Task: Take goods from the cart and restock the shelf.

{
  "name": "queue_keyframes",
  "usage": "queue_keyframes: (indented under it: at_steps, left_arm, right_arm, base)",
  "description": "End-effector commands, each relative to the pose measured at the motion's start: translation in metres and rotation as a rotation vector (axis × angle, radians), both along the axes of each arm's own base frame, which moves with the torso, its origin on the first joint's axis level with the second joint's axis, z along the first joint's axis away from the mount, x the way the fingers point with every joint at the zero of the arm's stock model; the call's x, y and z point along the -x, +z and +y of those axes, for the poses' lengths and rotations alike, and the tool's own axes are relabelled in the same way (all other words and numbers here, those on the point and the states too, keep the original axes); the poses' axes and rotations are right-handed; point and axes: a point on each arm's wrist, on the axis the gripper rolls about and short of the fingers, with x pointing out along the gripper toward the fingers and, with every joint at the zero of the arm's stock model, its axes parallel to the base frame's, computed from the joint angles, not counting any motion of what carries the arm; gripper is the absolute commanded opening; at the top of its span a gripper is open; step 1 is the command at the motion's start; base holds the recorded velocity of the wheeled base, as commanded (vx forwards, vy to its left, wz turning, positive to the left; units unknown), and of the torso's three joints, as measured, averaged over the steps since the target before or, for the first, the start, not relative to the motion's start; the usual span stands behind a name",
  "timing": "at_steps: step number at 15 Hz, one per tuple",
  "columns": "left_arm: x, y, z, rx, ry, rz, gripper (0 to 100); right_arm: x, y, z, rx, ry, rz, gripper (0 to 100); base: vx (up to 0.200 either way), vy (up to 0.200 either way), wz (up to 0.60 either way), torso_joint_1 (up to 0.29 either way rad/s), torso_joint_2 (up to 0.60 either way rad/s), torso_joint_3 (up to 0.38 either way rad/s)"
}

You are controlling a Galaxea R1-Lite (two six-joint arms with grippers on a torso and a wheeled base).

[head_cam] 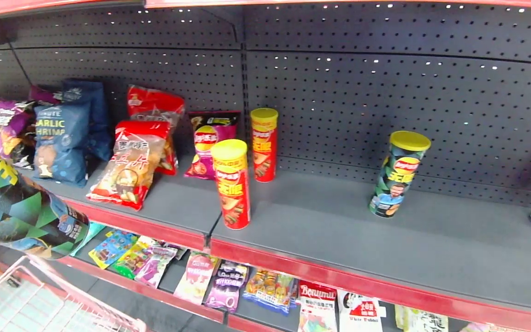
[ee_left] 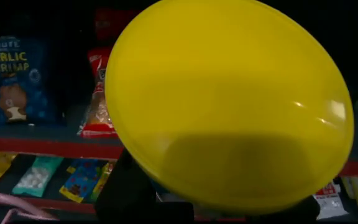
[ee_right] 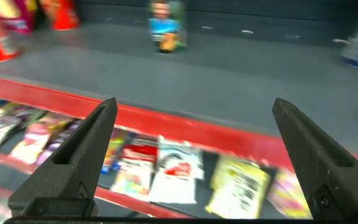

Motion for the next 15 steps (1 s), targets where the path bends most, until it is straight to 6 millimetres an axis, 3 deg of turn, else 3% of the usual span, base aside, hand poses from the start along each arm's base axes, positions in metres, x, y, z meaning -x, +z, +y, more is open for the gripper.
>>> queue_keyframes:
  at_steps: [1,5,12,15]
  left_arm:
    - [-0.001,0.000,0.000,0.001,-0.001,0.004,0]
    - [-0.001,-0.002,0.000,0.002,-0.012,0.009,0]
    - [0.011,-0.007,-0.009,0.009,-0.171,0.053,0]
    - [0.031,-0.014,-0.010,0.012,-0.168,0.092,0]
  right_arm:
    - [0.000,0.000,0.000,0.000,0.001,0.001,100]
    - [0.000,0.000,0.000,0.000,0.001,0.001,100]
    - [0.000,0.000,0.000,0.000,0.003,0.001,100]
    - [-0.001,0.000,0.000,0.000,0.004,0.010,100]
  base:
    - [0.000,0.000,-0.60,0.002,0.01,0.002]
    - [0.000,0.000,-0.60,0.005,0.00,0.002]
    - [0.000,0.000,0.00,0.000,0.00,0.000]
    - [0.000,0.000,0.00,0.000,0.00,0.000]
